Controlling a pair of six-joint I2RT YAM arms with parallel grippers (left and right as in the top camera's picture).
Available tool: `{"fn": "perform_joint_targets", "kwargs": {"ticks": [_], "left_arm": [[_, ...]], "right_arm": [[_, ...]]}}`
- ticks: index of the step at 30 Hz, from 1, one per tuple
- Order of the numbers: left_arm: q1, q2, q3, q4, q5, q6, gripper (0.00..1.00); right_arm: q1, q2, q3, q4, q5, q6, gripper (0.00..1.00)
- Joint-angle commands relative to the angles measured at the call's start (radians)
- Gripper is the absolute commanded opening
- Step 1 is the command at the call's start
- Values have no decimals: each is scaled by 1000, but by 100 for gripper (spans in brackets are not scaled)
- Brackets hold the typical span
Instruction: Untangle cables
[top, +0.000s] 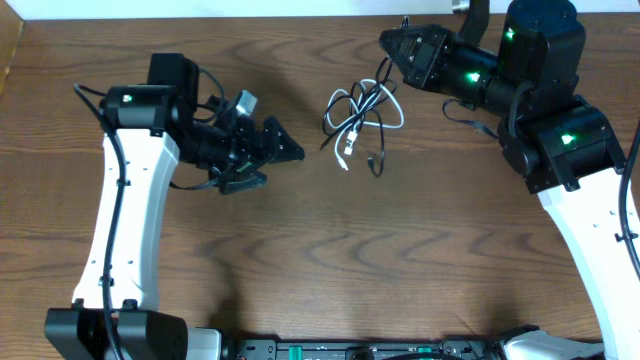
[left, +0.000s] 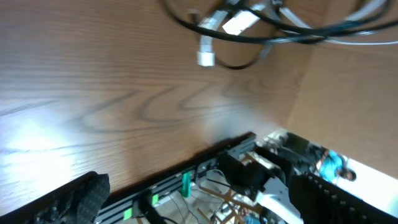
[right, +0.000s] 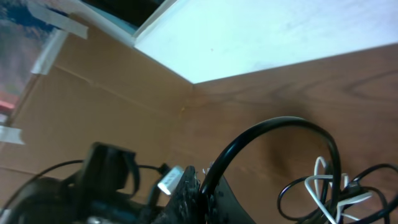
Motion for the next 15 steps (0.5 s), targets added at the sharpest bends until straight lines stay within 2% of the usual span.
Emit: {"fn": "perform_joint_targets", "kwargs": {"ticks": [1, 8, 12, 15], "left_arm": [[-51, 2, -4, 42, 80, -43, 98], [-157, 2, -4, 295, 69, -344, 98], [-227, 2, -4, 363, -108, -504, 98], [-247, 2, -4, 369, -236, -533, 98]], "right_arm": [[3, -2, 18, 8, -74, 79, 1], [7, -2, 18, 9, -116, 123, 1], [6, -3, 18, 10, -145, 125, 1], [6, -3, 18, 10, -178, 125, 1]]}}
